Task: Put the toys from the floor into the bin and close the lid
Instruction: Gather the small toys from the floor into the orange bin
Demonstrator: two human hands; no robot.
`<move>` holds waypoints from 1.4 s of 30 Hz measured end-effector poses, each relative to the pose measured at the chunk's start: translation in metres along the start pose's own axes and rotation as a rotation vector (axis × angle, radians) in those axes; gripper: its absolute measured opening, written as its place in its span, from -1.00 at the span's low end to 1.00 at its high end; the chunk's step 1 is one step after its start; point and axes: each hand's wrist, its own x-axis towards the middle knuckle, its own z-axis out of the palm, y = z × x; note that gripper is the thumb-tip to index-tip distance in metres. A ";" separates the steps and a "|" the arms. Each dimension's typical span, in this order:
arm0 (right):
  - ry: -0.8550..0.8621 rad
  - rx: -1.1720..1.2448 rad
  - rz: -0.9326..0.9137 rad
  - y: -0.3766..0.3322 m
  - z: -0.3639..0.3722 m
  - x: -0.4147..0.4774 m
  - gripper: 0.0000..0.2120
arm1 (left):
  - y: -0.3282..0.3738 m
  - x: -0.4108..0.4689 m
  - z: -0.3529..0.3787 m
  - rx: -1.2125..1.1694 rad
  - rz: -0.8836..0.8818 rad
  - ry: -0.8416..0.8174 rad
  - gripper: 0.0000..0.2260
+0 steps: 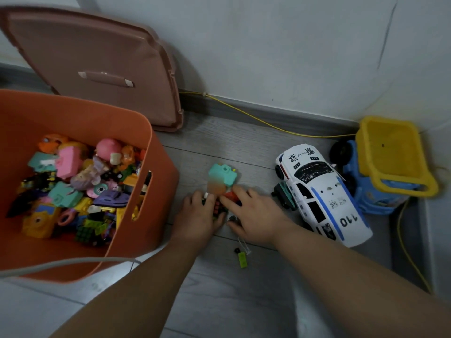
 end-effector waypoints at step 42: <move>0.538 1.054 0.518 -0.065 -0.224 0.067 -0.86 | 0.010 -0.002 -0.225 -0.629 -0.196 0.269 -0.74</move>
